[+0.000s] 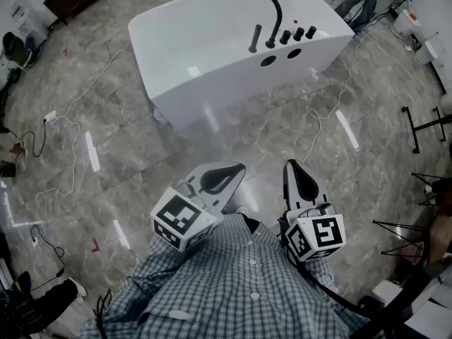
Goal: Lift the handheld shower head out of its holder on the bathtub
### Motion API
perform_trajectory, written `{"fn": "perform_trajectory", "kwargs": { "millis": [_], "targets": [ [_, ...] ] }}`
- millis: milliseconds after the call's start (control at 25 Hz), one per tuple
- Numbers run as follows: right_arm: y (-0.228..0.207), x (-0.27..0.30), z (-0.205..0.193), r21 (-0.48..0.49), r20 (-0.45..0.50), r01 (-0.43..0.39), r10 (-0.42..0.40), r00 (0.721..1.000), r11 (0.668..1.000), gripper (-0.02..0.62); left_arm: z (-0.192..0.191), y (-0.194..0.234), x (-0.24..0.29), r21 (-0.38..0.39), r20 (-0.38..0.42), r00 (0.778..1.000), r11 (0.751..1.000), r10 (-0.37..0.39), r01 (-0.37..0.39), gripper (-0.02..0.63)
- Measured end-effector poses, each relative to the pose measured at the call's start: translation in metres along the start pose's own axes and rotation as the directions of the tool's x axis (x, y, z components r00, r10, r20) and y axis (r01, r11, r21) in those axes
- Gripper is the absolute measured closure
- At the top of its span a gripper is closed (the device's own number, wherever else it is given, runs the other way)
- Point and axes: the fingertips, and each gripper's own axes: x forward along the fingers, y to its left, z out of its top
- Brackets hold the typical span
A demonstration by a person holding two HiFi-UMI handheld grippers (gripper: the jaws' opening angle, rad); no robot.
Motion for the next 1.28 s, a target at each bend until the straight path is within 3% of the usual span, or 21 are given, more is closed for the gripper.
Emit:
{"fn": "perform_trajectory", "kwargs": {
  "millis": [920,1280],
  "targets": [
    [-0.071,-0.064,-0.003,0.011,0.037,0.026,-0.027,0.999,1.000,0.578,0.008,-0.061,0.047,0.015,0.048,0.998,0.999,0.035,-0.035,0.597],
    [-0.080,-0.066,0.005,0.006,0.056,0.028,-0.028,0.998,1.000,0.578,0.023,-0.056,0.045,0.036,0.072,0.995,0.997,0.063,-0.066,0.597]
  ]
}}
